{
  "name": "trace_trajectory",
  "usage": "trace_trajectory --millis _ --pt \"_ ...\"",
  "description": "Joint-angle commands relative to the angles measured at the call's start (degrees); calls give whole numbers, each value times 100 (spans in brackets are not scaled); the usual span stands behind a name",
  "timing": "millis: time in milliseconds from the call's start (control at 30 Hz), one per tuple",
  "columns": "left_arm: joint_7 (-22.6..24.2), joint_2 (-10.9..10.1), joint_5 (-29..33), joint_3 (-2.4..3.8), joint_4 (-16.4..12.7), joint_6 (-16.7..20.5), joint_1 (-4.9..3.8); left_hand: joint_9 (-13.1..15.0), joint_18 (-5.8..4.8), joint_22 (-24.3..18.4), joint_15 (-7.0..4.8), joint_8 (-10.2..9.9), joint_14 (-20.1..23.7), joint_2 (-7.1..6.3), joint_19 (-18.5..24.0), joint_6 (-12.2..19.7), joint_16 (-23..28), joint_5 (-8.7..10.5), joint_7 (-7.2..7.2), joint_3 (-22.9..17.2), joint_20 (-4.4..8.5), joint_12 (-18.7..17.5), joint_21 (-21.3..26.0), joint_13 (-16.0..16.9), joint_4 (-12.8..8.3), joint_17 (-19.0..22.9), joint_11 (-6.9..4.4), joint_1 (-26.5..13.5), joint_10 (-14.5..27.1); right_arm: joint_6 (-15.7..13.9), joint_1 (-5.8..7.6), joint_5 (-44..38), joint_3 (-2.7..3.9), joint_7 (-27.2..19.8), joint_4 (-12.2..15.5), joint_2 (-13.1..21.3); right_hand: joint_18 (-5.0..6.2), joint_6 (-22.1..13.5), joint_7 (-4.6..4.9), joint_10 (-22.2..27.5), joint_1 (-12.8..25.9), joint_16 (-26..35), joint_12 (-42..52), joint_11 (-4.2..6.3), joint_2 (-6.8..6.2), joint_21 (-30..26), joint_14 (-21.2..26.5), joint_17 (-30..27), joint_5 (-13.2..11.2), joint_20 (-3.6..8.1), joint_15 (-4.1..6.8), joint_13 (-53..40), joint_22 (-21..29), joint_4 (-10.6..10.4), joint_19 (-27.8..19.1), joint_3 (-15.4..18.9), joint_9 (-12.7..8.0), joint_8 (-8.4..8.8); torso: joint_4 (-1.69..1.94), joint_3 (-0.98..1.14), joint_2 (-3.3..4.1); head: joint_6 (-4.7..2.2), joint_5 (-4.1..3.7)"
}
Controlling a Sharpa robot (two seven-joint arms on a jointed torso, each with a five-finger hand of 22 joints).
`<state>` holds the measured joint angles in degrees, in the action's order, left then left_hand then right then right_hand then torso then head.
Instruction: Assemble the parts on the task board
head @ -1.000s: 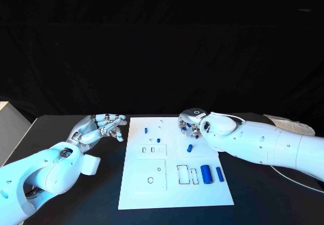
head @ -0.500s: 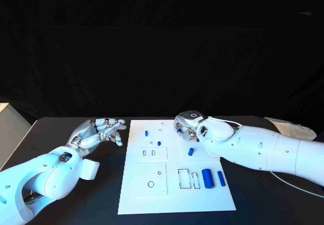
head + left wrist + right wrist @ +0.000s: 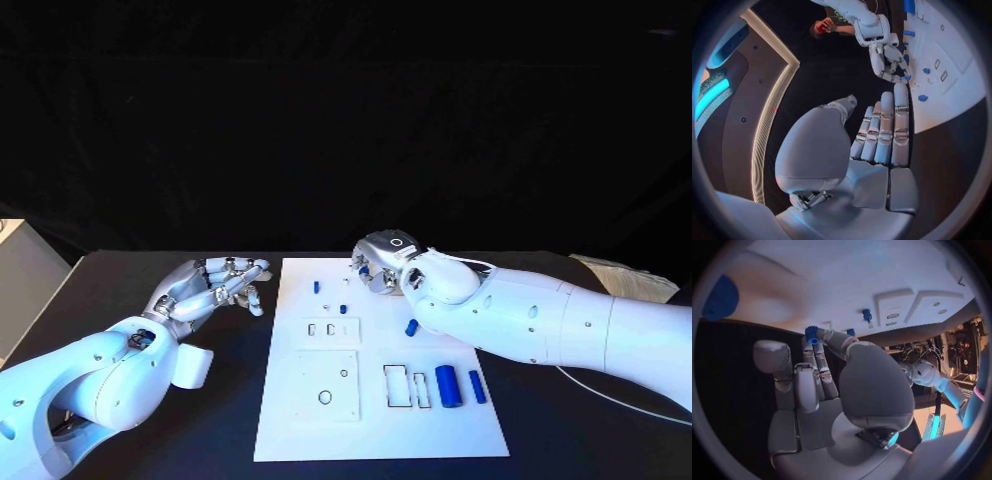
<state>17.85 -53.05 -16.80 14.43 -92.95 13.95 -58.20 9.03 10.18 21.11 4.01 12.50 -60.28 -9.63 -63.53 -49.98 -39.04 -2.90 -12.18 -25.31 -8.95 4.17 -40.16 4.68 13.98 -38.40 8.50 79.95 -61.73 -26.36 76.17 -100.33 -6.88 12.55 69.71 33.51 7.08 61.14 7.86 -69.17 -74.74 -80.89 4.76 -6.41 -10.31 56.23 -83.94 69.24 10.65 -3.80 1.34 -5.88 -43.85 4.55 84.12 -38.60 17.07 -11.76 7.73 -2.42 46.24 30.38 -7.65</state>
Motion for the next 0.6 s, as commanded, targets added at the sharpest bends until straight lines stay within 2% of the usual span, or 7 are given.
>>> trace_trajectory --millis 33,100,200,233,467,600 --pt "14 0 -31 5 -23 -89 0 9 13 5 15 6 37 0 43 21 -36 -18 1 -26 0 -30 -21 -4 -8 -9 -4 -59 48 -310 7 -171 6 154 -108 -93 23 8 11 -323 -67 -29 19 281 -9 7 -252 7 17 46 26 -141 -6 23 154 -16 6 -15 18 -11 18 -13 1" --pt "13 1 -34 5 -26 -90 0 9 13 5 15 6 37 0 43 21 -36 -18 1 -26 0 -30 -21 -4 -8 -9 -4 -59 48 -342 9 -178 9 155 -191 -164 22 7 12 -323 -68 -32 18 280 -9 13 -253 13 20 46 25 -143 -14 25 154 -17 7 -15 15 -6 26 -17 1" --pt "11 8 -40 5 -30 -96 0 9 13 5 15 6 37 0 43 21 -36 -18 1 -26 0 -30 -21 -4 -8 -9 -4 -59 48 -372 10 -185 10 152 -297 -251 23 6 13 -322 -68 -35 18 279 -10 8 -254 18 22 47 25 -143 -8 26 153 -18 8 -14 30 -15 35 -15 0" --pt "11 12 -43 5 -31 -98 0 9 13 5 15 6 37 0 43 21 -36 -18 1 -26 0 -30 -21 -4 -8 -9 -4 -59 48 -377 10 -192 11 152 -320 -270 23 6 13 -322 -68 -35 18 279 -10 8 -254 18 22 47 25 -143 -8 26 153 -18 8 -14 31 -12 39 -12 0" --pt "6 26 -59 5 -15 -105 0 9 13 5 15 6 37 0 43 21 -36 -18 1 -26 0 -30 -21 -4 -8 -9 -4 -59 48 -395 11 -221 12 148 -447 -367 23 6 13 -322 -68 -35 18 279 -10 8 -254 18 22 47 25 -143 -8 26 153 -18 8 -14 59 -44 58 -5 -26" --pt "5 30 -61 5 -8 -105 0 10 15 22 17 5 46 5 60 26 -42 -18 -2 -30 -3 -30 -46 -7 -14 -12 -2 -54 57 -382 11 -226 12 126 -479 -404 19 1 18 -318 -71 -41 10 275 -14 22 -256 30 31 46 23 -148 -26 34 154 -22 12 -12 64 -52 71 -4 -29"
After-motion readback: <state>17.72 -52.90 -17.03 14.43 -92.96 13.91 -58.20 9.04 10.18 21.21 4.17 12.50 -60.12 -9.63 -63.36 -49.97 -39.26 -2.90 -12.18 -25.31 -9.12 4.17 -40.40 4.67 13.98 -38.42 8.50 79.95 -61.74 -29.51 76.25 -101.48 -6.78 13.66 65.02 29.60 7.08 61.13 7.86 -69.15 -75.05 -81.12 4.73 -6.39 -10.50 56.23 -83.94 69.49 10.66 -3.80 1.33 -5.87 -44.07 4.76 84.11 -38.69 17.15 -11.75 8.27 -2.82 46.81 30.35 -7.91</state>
